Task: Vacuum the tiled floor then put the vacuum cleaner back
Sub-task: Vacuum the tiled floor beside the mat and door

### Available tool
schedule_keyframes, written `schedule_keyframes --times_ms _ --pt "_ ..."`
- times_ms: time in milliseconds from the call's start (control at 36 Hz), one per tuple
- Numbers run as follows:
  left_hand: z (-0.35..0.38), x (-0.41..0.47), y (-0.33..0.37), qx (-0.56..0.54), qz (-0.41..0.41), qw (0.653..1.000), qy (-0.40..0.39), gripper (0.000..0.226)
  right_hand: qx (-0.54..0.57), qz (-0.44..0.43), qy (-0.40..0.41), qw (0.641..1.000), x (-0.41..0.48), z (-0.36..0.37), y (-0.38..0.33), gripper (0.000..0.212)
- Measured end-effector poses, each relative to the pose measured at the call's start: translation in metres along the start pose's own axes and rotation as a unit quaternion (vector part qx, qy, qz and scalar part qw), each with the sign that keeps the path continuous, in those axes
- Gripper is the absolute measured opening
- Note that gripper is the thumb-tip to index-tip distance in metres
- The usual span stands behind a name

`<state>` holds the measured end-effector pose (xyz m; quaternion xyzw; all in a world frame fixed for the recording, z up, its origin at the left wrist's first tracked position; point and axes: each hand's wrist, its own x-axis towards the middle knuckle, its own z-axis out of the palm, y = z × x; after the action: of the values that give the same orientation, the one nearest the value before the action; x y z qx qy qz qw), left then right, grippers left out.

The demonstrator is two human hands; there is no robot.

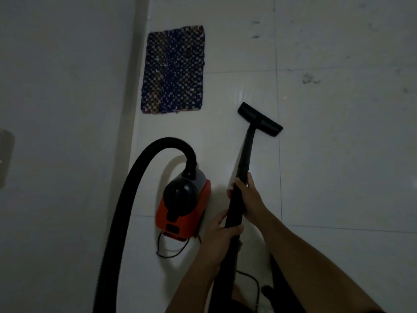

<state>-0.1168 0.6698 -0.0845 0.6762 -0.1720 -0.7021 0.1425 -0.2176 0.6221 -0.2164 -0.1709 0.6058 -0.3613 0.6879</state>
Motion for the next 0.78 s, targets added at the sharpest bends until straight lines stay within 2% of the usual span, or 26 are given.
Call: schedule_keyframes --times_ms 56,111,222,306,389,611,778 --pt "0.006 0.006 0.007 -0.018 -0.004 1.000 0.005 0.041 0.006 0.015 -0.011 1.000 0.006 0.000 -0.009 0.035" --pt "0.016 0.023 0.022 -0.042 0.000 0.999 0.006 0.042 0.014 0.023 -0.007 1.000 0.025 -0.002 -0.028 0.028" --pt "0.039 0.058 0.055 -0.095 0.001 0.995 0.020 0.048 0.023 0.035 -0.012 0.999 0.068 -0.011 -0.068 0.027" --pt "0.052 0.076 0.077 -0.121 0.007 0.992 0.023 0.056 0.032 0.037 -0.043 0.998 0.094 -0.015 -0.091 0.036" --pt "0.064 0.091 0.099 -0.125 0.017 0.991 0.037 0.061 0.013 0.039 -0.062 0.997 0.114 -0.018 -0.114 0.035" --pt "0.084 0.109 0.150 -0.034 0.068 0.996 0.051 0.049 0.064 0.109 -0.046 0.991 0.153 -0.011 -0.165 0.029" --pt "0.087 0.129 0.180 0.002 0.054 0.998 0.038 0.048 0.027 0.114 -0.039 0.992 0.183 -0.008 -0.191 0.047"
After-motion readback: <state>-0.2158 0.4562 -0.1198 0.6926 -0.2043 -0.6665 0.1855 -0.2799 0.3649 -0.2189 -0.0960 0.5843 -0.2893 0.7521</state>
